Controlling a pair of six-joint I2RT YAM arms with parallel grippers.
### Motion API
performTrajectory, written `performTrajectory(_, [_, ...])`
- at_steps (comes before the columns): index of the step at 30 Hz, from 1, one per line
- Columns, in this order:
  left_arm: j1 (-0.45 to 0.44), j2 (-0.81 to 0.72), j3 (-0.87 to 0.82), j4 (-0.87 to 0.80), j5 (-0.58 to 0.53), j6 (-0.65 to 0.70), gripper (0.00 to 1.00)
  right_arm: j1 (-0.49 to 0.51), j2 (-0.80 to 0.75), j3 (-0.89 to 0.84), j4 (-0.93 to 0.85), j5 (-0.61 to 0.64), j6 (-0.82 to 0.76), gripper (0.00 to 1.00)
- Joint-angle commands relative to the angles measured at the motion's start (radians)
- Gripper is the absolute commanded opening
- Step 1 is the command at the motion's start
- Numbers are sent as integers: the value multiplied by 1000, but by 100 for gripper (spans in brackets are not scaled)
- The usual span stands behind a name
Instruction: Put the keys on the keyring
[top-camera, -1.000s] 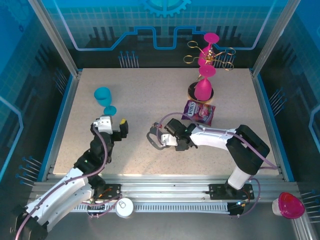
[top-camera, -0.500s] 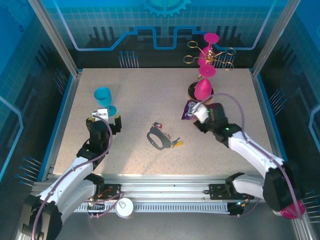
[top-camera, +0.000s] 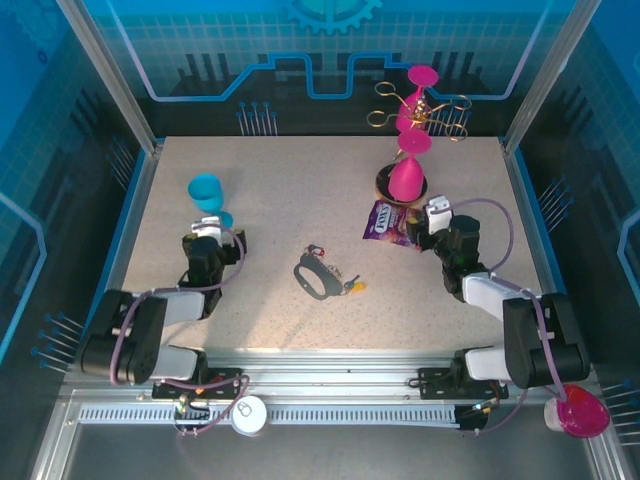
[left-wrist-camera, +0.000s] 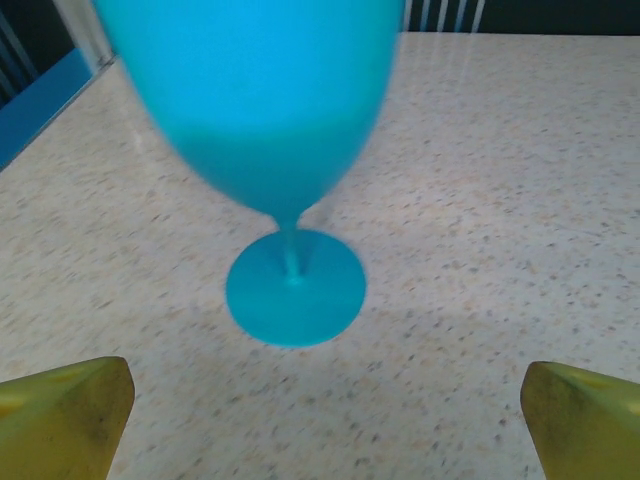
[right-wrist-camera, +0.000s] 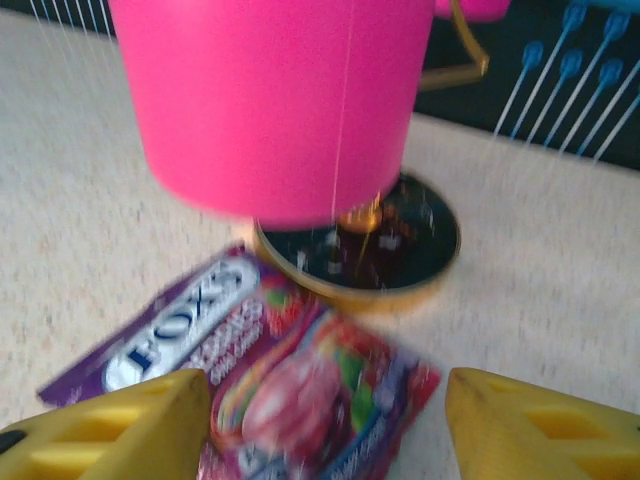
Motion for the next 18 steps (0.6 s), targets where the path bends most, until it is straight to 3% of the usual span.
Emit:
performTrajectory(1, [21,164,0,325,126,59,99,-5,-21,20,26,-3,7,58])
performTrajectory(2, [16,160,-5,340,128,71,99,-5,-51,51,-120,17,7,58])
performTrajectory(3, [24,118,6,232,147,49,99,-4,-81,72,-244,27,4,59])
performTrajectory(5, [31,132,32,215,153,46,99,-5,-111,45,-290,22,-6,61])
performTrajectory(7, [37,129,65,148,142,35,99,-10,-98,-60,-92,11,-13,64])
performTrajectory(9, [48,131,84,116,55,-4,99,-23,-17,-145,192,-3,33,66])
performTrajectory(12, [50,131,78,127,50,-9,99,-31,86,-103,212,-90,32,65])
performTrajectory(15, [50,134,85,120,57,-6,99,-42,213,-133,406,-76,56,68])
performTrajectory(18, [50,133,85,117,60,-7,99,-64,199,-109,335,-73,84,71])
